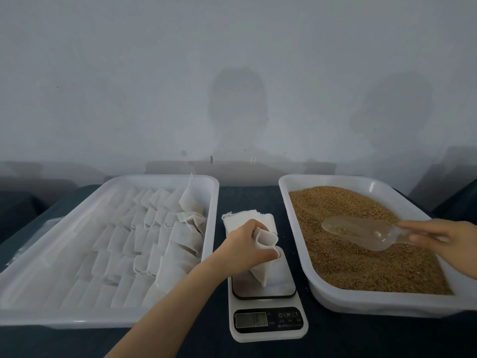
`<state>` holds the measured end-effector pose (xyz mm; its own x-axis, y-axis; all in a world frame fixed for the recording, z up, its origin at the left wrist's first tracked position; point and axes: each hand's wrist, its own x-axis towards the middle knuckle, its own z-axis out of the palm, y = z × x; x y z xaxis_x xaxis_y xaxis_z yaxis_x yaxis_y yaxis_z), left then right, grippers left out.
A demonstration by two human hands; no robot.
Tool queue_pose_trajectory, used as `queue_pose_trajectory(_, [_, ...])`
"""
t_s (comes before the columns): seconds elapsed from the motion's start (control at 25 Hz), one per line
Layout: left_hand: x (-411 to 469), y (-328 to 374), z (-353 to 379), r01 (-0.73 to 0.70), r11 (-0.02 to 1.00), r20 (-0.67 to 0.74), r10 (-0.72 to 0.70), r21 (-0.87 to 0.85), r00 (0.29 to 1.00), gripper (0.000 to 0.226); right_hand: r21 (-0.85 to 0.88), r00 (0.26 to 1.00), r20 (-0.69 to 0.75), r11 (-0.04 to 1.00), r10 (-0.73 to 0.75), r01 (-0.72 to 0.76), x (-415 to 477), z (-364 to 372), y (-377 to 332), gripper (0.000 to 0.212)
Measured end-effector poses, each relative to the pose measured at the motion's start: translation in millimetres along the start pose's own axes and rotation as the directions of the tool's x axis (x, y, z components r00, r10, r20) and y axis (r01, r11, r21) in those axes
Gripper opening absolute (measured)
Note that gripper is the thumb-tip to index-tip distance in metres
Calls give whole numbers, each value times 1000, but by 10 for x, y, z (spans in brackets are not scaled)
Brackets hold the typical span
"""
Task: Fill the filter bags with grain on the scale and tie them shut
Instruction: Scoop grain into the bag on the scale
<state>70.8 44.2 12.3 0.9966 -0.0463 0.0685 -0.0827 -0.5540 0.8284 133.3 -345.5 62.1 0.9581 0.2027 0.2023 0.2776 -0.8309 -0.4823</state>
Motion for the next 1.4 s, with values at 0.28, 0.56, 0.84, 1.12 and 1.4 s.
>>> queue_pose_trajectory(0.28, [2,2,3,-6,1000,18,6,1,1000,49,-54,970,90,972,-224,230,93,-132,-1133,32])
queue_pose_trajectory(0.56, [-17,41,-5,-6,1000,36,6,3,999,51,-89,940,162,944,-301,318,270,13,-1427,29])
queue_pose_trajectory(0.84, [-21,76,-18,-21,1000,38,21,4,999,46,-223,901,161,874,-404,432,385,116,-1496,27])
queue_pose_trajectory(1.12, [-14,101,-27,-26,1000,32,25,2,999,47,-304,878,158,823,-453,479,429,122,-1603,27])
queue_pose_trajectory(1.4, [-35,149,-42,-13,1000,30,13,21,999,55,-488,829,213,678,-517,549,441,61,-1818,28])
